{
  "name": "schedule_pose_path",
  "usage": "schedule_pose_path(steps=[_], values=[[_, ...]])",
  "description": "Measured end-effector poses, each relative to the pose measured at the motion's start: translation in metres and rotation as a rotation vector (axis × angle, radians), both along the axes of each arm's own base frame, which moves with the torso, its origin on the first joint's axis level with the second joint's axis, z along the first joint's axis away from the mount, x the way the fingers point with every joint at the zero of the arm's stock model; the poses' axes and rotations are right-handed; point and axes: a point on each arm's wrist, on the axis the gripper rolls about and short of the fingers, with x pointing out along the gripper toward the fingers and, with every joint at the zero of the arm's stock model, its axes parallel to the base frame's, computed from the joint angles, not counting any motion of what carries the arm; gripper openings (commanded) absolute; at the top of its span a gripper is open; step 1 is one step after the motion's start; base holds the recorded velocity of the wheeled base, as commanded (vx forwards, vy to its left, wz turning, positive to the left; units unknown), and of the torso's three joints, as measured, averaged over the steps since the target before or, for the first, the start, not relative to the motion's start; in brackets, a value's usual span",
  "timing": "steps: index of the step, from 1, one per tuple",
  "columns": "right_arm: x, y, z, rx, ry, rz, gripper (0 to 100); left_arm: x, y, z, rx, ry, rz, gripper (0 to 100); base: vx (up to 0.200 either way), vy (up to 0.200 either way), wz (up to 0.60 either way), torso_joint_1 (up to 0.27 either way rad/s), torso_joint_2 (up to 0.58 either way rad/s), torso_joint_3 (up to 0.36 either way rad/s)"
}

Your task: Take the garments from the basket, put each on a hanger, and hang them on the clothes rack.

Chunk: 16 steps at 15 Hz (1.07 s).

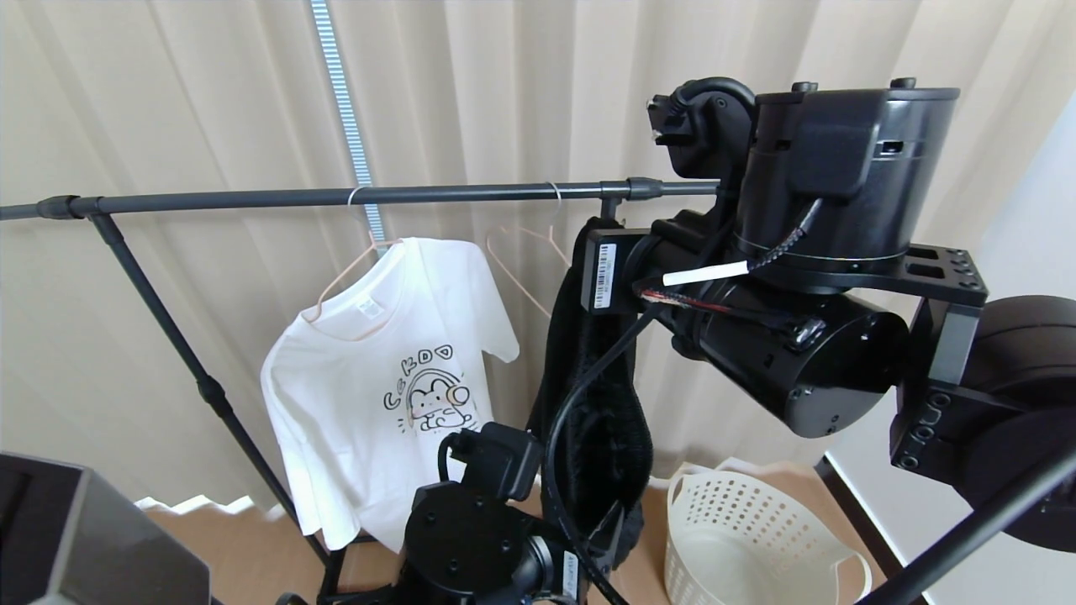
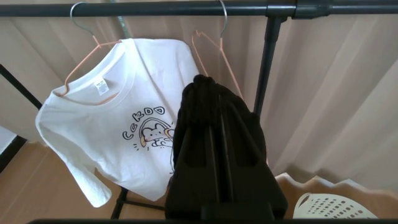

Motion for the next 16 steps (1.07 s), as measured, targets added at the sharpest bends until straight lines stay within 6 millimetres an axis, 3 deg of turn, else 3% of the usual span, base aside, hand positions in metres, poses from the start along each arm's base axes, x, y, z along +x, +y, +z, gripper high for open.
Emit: schedule_pose_path(steps=[7,8,16], values=[[0.006,-0.005,0.007,0.017,-0.015,-0.036,0,-0.001,0.001,-0.015,0.058,0.021,-0.004,100,0.000,0.000,0.00,0.000,0.00,0.000],[0.008,-0.009,0.009,0.023,-0.019,-0.047,0,-0.001,0.001,-0.016,0.062,0.022,-0.003,0,0.000,0.000,0.00,0.000,0.00,0.000],[0.012,-0.042,0.029,0.074,-0.054,-0.120,0,-0.001,0.004,-0.017,0.084,0.016,-0.004,0,0.000,0.000,0.00,0.000,0.00,0.000]])
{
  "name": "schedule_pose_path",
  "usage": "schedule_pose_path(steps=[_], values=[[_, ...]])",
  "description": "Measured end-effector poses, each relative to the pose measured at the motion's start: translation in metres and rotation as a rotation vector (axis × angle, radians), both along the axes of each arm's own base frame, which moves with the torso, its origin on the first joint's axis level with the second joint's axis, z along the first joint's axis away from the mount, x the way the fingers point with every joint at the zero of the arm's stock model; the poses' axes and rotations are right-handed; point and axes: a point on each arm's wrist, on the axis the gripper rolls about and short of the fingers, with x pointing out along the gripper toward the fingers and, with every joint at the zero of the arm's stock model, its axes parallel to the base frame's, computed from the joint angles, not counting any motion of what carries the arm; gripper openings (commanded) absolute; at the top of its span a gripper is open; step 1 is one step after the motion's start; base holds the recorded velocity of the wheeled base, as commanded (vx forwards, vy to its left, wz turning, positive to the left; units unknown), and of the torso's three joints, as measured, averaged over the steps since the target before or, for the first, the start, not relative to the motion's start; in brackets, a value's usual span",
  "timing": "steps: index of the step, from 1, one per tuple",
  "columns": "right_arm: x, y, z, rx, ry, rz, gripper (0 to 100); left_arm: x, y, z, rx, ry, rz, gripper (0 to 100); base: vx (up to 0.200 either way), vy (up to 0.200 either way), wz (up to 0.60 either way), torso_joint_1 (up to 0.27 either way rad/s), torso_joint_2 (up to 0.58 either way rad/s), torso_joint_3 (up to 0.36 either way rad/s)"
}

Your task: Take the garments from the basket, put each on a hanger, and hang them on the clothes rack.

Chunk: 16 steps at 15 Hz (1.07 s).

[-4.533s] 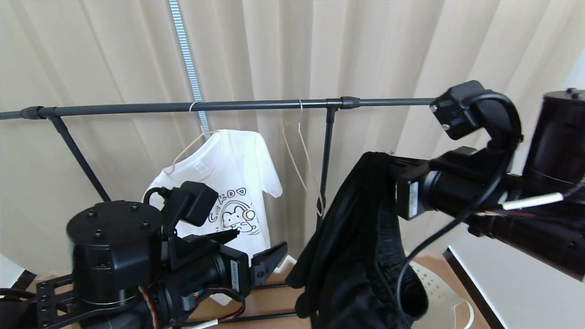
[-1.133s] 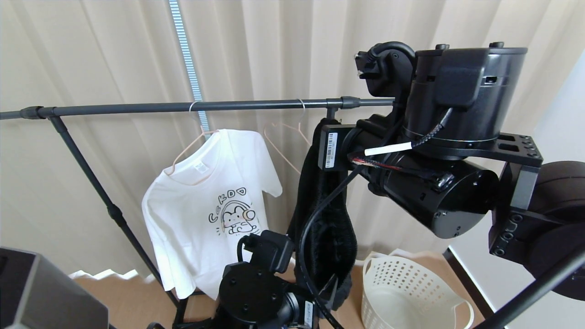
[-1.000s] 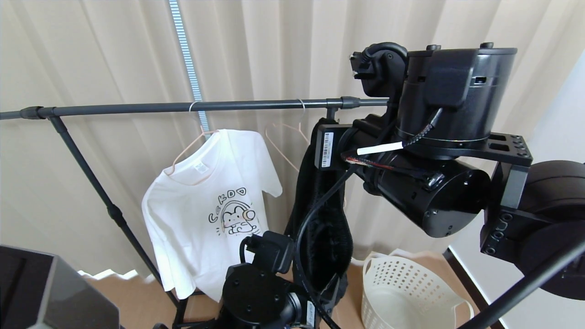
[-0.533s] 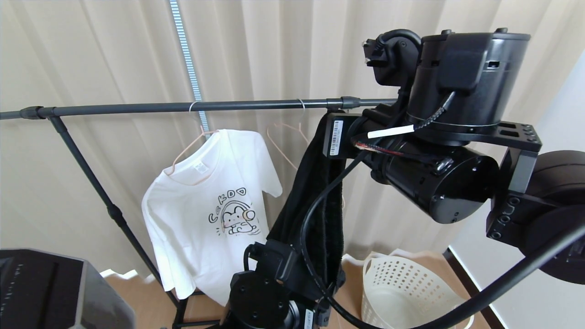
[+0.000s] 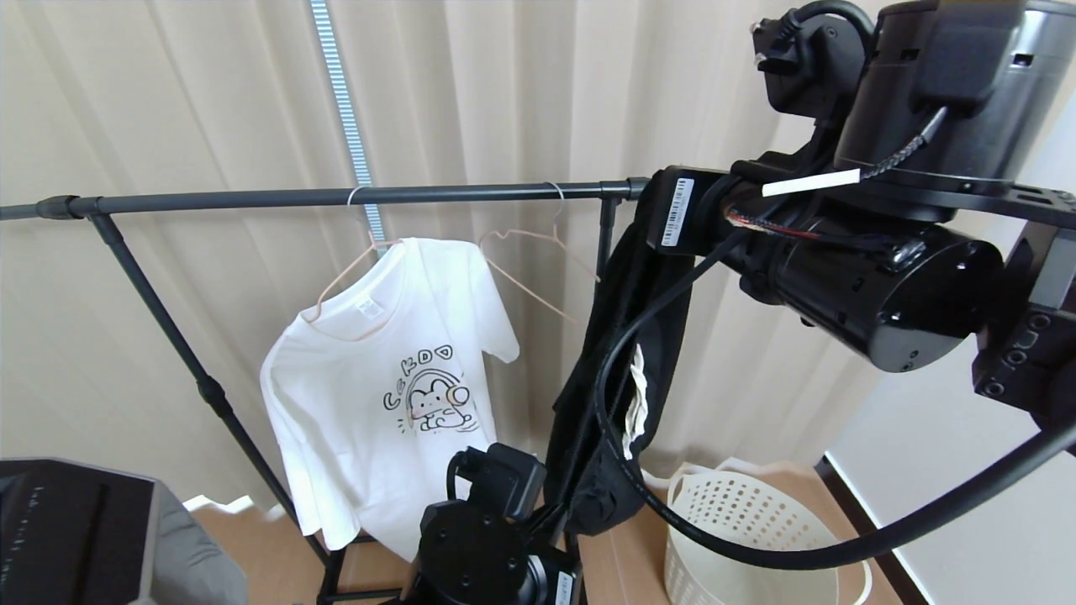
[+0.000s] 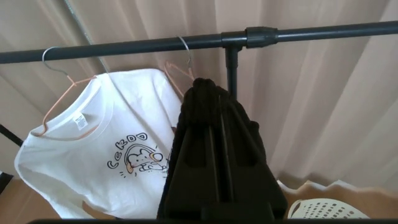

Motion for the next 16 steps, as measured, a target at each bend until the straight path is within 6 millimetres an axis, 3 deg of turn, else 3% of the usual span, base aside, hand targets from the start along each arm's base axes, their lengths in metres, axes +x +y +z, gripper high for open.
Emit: schedule_pose_path(steps=[3,8,12,16], values=[[-0.006,-0.019,0.000,-0.001,0.004,-0.027,0,0.004,0.011,0.015,-0.001,-0.045,0.017,0,0.000,0.000,0.00,0.000,0.00,0.000],[-0.020,-0.053,-0.020,-0.043,0.054,-0.053,0,0.025,0.046,0.050,-0.003,-0.154,0.118,0,0.000,0.000,0.00,0.000,0.00,0.000],[-0.034,-0.066,-0.048,-0.116,0.137,0.052,0,0.024,0.066,0.066,0.058,-0.087,0.123,0,0.000,0.000,0.00,0.000,0.00,0.000],[-0.039,-0.069,-0.069,-0.234,0.187,0.094,0,0.023,0.073,0.079,0.064,-0.061,0.138,0,0.000,0.000,0.00,0.000,0.00,0.000]])
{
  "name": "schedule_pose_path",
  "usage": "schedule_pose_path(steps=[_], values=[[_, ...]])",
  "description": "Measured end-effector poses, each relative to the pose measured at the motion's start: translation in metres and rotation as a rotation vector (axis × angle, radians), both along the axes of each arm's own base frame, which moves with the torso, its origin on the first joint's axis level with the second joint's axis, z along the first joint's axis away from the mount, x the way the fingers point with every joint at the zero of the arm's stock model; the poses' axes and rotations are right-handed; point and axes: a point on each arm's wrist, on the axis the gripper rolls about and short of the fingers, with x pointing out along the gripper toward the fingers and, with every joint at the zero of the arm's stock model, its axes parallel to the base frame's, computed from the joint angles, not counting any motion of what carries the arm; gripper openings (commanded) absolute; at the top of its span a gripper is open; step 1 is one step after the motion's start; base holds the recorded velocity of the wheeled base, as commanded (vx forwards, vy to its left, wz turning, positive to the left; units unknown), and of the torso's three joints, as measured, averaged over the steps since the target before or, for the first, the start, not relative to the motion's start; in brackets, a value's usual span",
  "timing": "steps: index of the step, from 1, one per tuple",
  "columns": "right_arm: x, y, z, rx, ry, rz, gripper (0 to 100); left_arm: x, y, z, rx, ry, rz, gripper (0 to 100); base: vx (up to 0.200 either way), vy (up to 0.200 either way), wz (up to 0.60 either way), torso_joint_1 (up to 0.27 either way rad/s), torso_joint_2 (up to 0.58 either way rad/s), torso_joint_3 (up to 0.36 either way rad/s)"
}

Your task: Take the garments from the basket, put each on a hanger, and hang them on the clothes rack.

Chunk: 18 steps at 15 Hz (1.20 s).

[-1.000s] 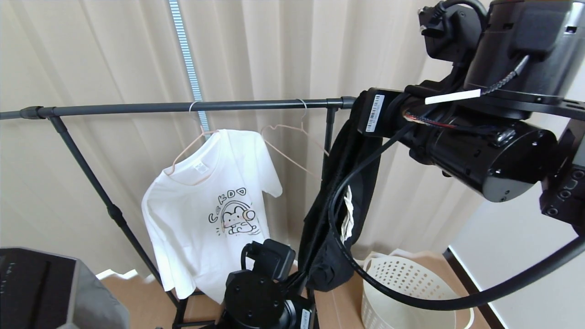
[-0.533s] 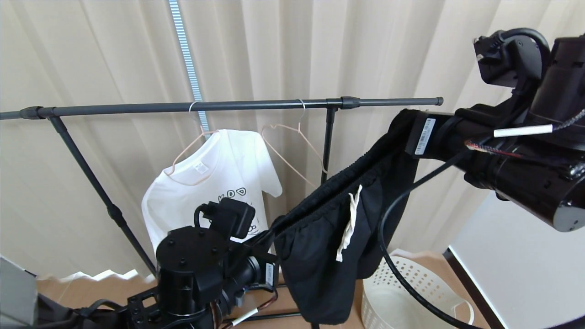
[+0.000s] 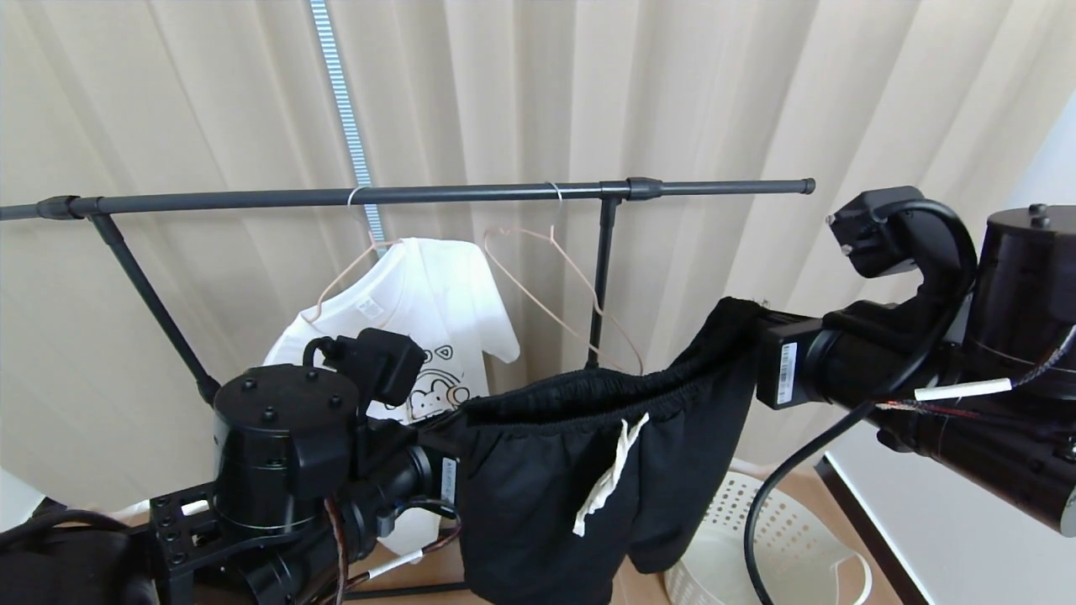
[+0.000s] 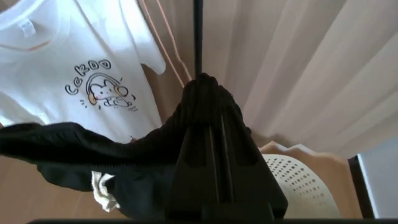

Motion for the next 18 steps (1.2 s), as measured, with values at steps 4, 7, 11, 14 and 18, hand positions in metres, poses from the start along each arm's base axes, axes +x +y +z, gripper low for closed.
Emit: schedule_pose_path(steps=[4,7,11,14,18], values=[[0.000,0.000,-0.017,-0.079,0.041,0.020,0,-0.007,0.011,0.004,0.112,0.121,0.011,0,0.000,0.000,0.00,0.000,0.00,0.000],[0.002,0.002,-0.022,-0.091,0.055,0.020,0,-0.014,0.017,0.012,0.137,0.183,-0.025,0,0.000,0.000,0.00,0.000,0.00,0.000],[0.005,-0.001,-0.024,-0.097,0.062,0.005,0,-0.016,0.029,0.026,0.090,0.213,-0.064,0,0.000,0.000,0.00,0.000,0.00,0.000],[0.012,-0.010,-0.024,-0.112,0.061,-0.036,0,-0.010,0.041,0.033,0.064,0.212,-0.044,0,0.000,0.000,0.00,0.000,0.00,0.000],[0.018,-0.020,-0.022,-0.106,0.059,-0.067,0,-0.005,0.049,0.034,0.068,0.205,-0.008,0,0.000,0.000,0.00,0.000,0.00,0.000]])
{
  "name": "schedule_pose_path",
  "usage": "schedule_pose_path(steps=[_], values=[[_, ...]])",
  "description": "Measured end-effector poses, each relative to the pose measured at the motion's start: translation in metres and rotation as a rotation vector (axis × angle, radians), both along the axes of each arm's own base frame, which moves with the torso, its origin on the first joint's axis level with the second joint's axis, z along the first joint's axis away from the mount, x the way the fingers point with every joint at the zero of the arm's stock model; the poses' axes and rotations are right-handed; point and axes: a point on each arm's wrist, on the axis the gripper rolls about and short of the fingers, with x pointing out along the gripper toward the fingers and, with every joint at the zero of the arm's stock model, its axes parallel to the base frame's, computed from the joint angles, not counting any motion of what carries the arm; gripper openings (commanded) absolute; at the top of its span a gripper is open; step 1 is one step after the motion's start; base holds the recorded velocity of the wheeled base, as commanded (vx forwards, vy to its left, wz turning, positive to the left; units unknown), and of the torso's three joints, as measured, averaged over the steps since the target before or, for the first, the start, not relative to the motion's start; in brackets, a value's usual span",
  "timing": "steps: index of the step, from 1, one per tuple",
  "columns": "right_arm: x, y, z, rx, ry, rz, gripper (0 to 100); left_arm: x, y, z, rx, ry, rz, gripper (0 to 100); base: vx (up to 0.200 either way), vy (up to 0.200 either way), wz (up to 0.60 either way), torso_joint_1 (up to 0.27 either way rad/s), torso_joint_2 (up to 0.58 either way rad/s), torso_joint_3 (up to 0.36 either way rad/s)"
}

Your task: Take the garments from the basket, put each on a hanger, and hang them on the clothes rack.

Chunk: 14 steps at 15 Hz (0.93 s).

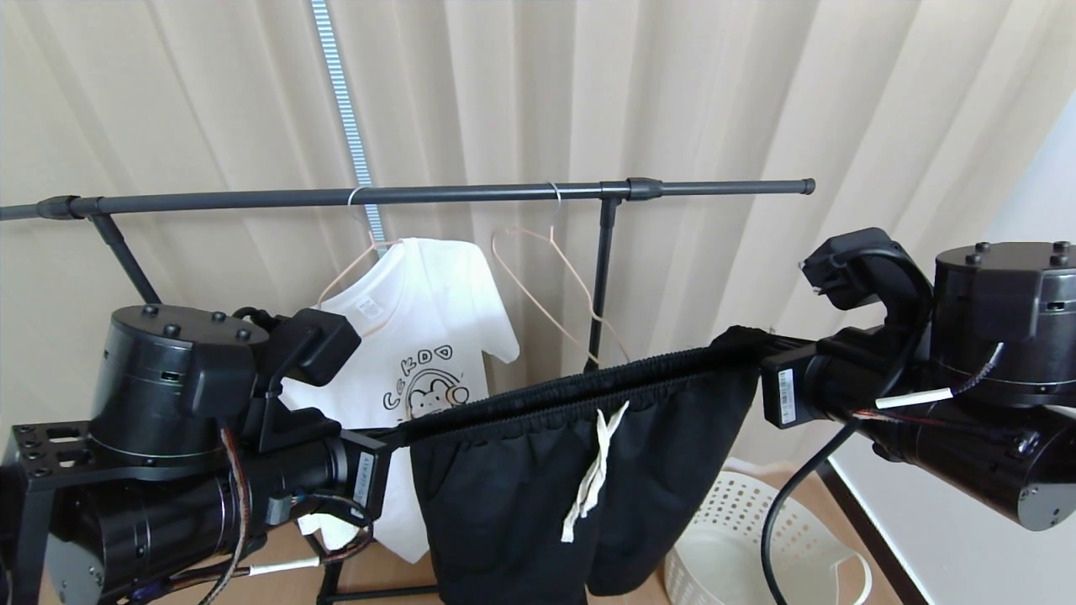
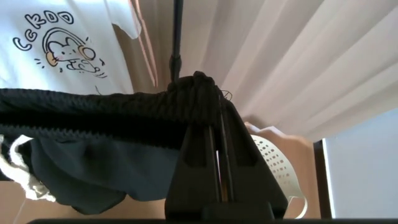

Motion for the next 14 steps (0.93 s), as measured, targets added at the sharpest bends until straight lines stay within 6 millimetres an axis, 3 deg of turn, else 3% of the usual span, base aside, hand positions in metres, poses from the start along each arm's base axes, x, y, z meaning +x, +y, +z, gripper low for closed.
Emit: schedule_pose_path(steps=[9,14], values=[[0.002,-0.009,0.003,0.004,-0.010,-0.026,0,0.004,0.004,-0.002,0.001,0.002,0.029,0,0.000,0.000,0.00,0.000,0.00,0.000],[-0.021,0.007,0.005,-0.018,0.015,0.080,0,0.010,-0.004,-0.001,-0.048,-0.036,0.039,0,0.000,0.000,0.00,0.000,0.00,0.000]])
